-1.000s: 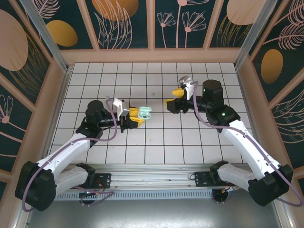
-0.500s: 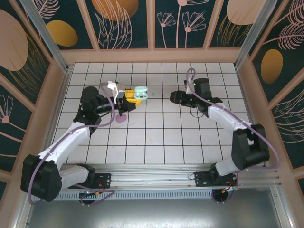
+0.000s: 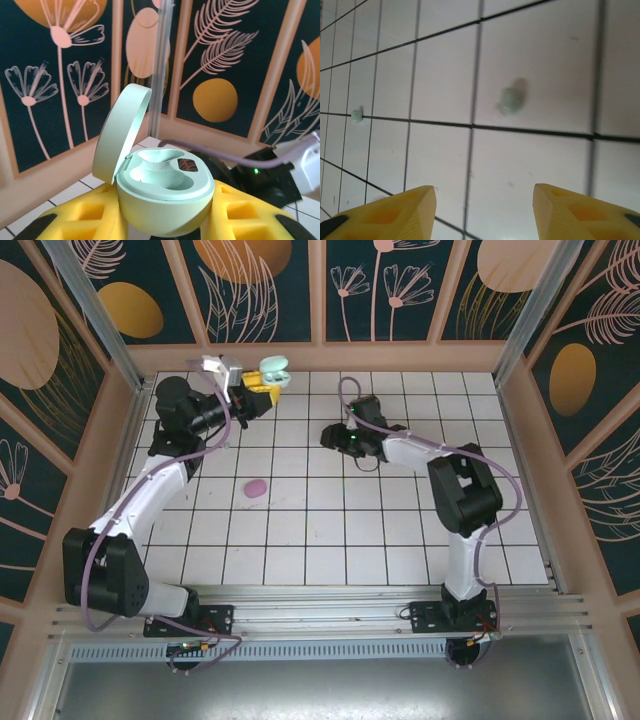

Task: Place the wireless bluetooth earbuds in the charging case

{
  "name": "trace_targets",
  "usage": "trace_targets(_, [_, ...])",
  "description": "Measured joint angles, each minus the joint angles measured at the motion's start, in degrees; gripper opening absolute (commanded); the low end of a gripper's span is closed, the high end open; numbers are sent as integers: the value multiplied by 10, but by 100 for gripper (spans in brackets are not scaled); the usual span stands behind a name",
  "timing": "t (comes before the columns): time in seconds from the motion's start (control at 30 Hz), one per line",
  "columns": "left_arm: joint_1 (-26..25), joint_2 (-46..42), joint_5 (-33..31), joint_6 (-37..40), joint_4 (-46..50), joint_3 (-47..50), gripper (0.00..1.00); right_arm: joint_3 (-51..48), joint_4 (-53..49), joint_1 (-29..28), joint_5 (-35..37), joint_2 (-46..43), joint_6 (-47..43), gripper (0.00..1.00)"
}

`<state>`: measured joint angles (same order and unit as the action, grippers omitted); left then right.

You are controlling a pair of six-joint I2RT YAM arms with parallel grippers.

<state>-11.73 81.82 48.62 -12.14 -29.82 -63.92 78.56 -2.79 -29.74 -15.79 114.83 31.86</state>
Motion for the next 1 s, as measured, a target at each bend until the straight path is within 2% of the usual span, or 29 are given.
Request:
trace_targets(0.27, [24,52,-31,-3,0,-54,0,212,-13,-106,50,127,3,33])
trace_targets(0.67, [36,87,-80,1,1,-60,0,513,-64,-174,115,332,55,32])
trace_targets(0.77, [36,90,-87,2,1,-61,0,555,-67,-188,136,367,72,32])
trace_targets(1.0, [36,99,-87,5,1,-61,0,585,-52,-214,181,410,108,32])
